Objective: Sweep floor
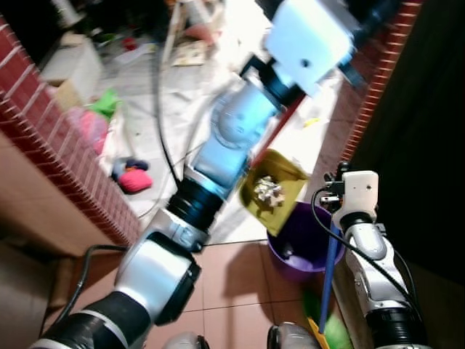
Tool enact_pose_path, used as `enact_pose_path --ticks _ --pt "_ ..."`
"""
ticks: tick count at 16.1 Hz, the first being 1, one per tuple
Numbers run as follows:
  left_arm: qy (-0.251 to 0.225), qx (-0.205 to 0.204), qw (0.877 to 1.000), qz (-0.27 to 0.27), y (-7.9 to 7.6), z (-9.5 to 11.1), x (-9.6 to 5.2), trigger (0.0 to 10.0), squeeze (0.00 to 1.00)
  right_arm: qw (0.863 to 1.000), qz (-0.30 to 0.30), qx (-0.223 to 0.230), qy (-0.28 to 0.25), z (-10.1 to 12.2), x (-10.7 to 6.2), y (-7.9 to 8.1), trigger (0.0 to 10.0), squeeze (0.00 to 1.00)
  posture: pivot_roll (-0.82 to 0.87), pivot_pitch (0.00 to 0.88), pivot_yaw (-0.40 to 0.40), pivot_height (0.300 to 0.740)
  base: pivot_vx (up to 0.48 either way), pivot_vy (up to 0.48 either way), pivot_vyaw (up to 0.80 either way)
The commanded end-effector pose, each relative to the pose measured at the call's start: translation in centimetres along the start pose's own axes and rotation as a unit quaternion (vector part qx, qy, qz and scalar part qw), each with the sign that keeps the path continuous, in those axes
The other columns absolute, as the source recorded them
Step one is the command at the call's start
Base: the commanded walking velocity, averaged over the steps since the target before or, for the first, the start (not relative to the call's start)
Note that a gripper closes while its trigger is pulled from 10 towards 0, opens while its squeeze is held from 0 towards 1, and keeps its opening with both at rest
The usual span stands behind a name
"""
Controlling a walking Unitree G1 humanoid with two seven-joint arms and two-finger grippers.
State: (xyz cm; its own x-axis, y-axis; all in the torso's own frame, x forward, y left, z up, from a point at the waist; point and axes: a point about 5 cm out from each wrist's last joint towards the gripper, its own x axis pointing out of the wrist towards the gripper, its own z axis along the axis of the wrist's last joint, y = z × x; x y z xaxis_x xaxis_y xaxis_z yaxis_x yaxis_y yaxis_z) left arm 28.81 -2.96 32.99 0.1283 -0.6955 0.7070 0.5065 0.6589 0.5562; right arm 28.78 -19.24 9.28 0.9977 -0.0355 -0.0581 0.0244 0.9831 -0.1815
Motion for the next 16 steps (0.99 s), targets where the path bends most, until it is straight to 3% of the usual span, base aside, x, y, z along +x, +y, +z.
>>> enact_pose_path --ticks 1,3,4,6,7,8,9,10,11,12,13,14,15,16 --pt "-0.046 0.053 0.997 -0.024 -0.1 1.4 0.4 10.0 0.00 1.000 -0.001 -0.002 -0.014 0.5 0.2 0.0 10.0 0.00 -0.15 0.000 0.055 0.740 0.000 0.000 0.00" --pt "-0.016 -0.031 0.999 -0.002 -0.1 0.5 0.5 10.0 0.00 1.000 0.000 -0.004 -0.017 0.6 0.4 -0.1 10.0 0.00 -0.15 0.000 0.054 0.740 0.000 0.000 0.00" --pt "-0.035 0.010 0.999 -0.030 -0.8 1.1 0.4 10.0 0.00 1.000 0.001 -0.005 -0.019 0.6 0.5 0.0 10.0 0.00 -0.15 0.000 0.055 0.740 0.000 0.000 0.00" --pt "-0.007 -0.045 0.999 -0.003 -0.3 0.3 0.6 10.0 0.00 1.000 -0.001 -0.005 -0.020 0.7 0.5 -0.1 10.0 0.00 -0.15 0.000 0.055 0.740 0.000 0.000 0.00" --pt "-0.013 -0.007 1.000 0.025 1.3 0.5 0.9 10.0 0.00 1.000 -0.003 -0.005 -0.022 0.8 0.6 -0.1 10.0 0.00 -0.15 0.000 0.052 0.740 0.000 0.000 0.00" --pt "-0.016 0.001 1.000 0.023 1.6 0.5 1.1 10.0 0.00 1.000 -0.003 -0.006 -0.023 0.7 0.6 -0.1 10.0 0.00 -0.14 0.000 0.052 0.740 0.000 0.000 0.00" --pt "-0.037 0.016 0.999 0.010 0.9 1.1 1.0 10.0 0.00 1.000 -0.001 -0.007 -0.024 0.7 0.7 0.0 10.0 0.00 -0.15 0.000 0.053 0.740 0.000 0.000 0.00" --pt "-0.056 0.043 0.995 -0.064 -1.3 1.6 0.8 10.0 0.00 1.000 -0.001 -0.007 -0.024 0.8 0.8 -0.1 10.0 0.00 -0.14 0.000 0.048 0.740 0.000 0.000 0.00" --pt "-0.050 0.033 0.997 -0.044 -0.6 1.4 0.9 10.0 0.00 1.000 -0.001 -0.006 -0.025 0.8 0.9 0.0 10.0 0.00 -0.15 0.000 0.053 0.740 0.000 0.000 0.00" --pt "-0.026 -0.003 1.000 -0.004 0.5 0.8 1.2 10.0 0.00 1.000 -0.001 -0.006 -0.026 0.8 1.1 0.0 10.0 0.00 -0.13 0.000 0.048 0.740 0.000 0.000 0.00" --pt "-0.026 0.003 1.000 -0.001 0.7 0.7 1.0 10.0 0.00 1.000 0.001 -0.007 -0.027 0.9 1.1 0.2 10.0 0.00 -0.14 0.000 0.056 0.740 0.000 0.000 0.00" --pt "-0.012 -0.017 1.000 -0.019 -0.3 0.2 1.0 10.0 0.00 1.000 0.001 -0.007 -0.028 0.8 1.1 0.1 10.0 0.00 -0.14 0.000 0.048 0.740 0.000 0.000 0.00" --pt "-0.034 0.001 0.995 -0.090 -2.7 0.7 0.4 10.0 0.00 1.000 0.001 -0.008 -0.027 0.8 1.2 0.1 10.0 0.00 -0.13 0.000 0.055 0.740 0.000 0.000 0.00" --pt "-0.021 -0.018 0.999 -0.026 -1.0 0.4 0.7 10.0 0.00 1.000 0.002 -0.007 -0.029 0.9 1.2 0.2 10.0 0.00 -0.15 0.000 0.057 0.740 0.000 0.000 0.00"
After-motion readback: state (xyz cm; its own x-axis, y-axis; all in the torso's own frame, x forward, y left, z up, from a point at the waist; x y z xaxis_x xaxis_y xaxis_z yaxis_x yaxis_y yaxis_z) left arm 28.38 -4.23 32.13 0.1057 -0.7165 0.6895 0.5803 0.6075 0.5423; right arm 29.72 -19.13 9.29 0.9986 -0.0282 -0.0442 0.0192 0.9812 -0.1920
